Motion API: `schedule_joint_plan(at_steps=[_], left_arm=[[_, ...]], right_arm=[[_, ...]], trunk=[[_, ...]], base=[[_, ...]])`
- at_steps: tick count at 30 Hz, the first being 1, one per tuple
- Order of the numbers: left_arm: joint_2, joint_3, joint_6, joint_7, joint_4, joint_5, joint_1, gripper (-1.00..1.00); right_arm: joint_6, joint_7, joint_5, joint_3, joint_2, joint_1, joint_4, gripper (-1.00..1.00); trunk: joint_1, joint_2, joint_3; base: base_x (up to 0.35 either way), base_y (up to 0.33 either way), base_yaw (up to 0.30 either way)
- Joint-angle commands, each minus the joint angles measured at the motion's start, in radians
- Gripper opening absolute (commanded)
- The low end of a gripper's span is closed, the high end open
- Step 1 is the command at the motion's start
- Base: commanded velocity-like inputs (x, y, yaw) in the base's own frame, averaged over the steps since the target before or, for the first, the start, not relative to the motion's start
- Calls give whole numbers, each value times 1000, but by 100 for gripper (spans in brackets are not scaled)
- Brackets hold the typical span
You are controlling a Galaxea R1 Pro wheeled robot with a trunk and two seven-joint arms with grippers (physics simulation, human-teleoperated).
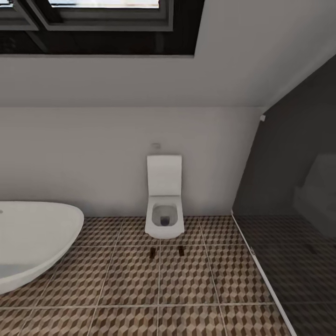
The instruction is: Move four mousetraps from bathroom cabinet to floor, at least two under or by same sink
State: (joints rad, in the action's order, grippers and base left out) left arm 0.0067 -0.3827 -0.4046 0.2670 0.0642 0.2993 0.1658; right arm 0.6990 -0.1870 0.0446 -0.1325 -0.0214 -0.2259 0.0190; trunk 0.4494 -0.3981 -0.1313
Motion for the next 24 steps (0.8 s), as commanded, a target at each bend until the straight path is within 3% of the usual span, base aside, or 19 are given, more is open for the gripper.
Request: schedule_joint_plan(at_steps=[1, 24], left_arm=[[-1, -8, -5, 1, 3, 6, 1, 100], [-1, -8, -5, 1, 3, 6, 1, 100]], right_arm=[[2, -5, 4, -9, 0, -1, -1, 100], [2, -5, 4, -9, 0, -1, -1, 100]], trunk=[[1, -2, 0], [1, -2, 37]], base=[[0, 0, 0], [0, 0, 0]])
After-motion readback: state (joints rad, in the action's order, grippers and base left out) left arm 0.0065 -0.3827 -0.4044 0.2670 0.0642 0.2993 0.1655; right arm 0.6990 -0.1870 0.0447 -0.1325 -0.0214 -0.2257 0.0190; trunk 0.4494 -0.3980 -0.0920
